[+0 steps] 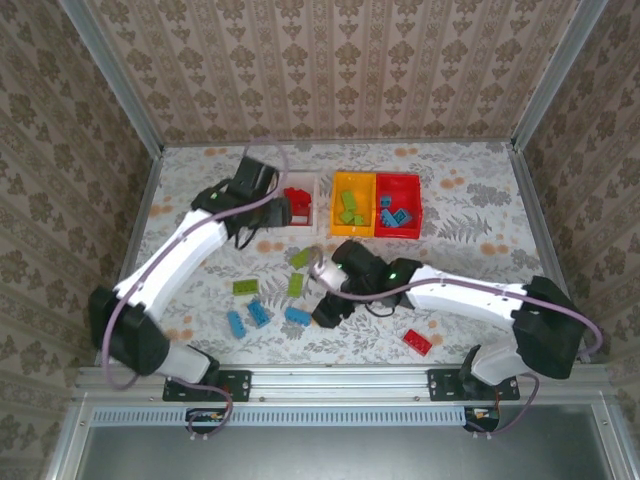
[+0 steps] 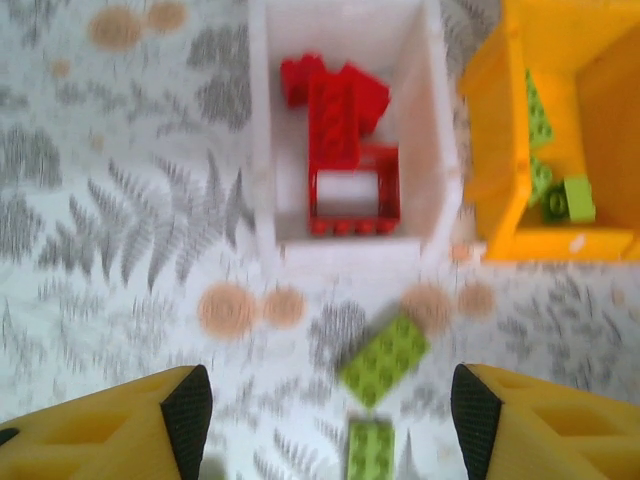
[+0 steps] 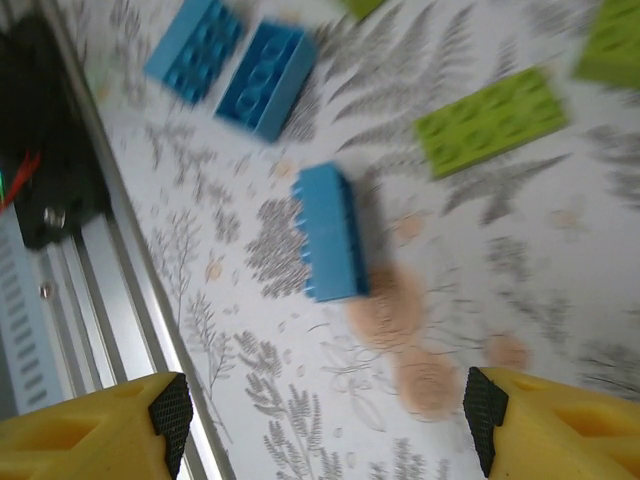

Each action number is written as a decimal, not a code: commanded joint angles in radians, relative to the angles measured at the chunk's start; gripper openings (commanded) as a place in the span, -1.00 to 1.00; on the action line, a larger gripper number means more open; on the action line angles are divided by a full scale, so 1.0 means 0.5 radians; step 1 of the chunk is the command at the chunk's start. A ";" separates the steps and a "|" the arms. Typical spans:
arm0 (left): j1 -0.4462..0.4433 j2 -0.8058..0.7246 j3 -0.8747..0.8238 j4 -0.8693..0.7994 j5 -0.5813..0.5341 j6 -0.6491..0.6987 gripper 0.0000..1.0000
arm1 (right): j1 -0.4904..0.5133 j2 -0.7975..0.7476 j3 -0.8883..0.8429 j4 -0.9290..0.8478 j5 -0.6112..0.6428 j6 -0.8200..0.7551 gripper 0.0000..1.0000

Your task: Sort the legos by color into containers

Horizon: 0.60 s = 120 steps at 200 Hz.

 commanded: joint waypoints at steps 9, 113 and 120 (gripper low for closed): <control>0.000 -0.465 -0.405 -0.092 0.228 -0.133 0.35 | 0.143 0.258 0.045 0.104 0.115 -0.124 0.51; 0.004 -1.482 -0.887 -0.459 0.206 -0.424 0.33 | 0.272 0.911 0.520 -0.011 0.324 -0.150 -0.03; 0.003 -1.494 -0.891 -0.468 0.200 -0.432 0.32 | 0.273 0.932 0.542 -0.020 0.328 -0.137 -0.15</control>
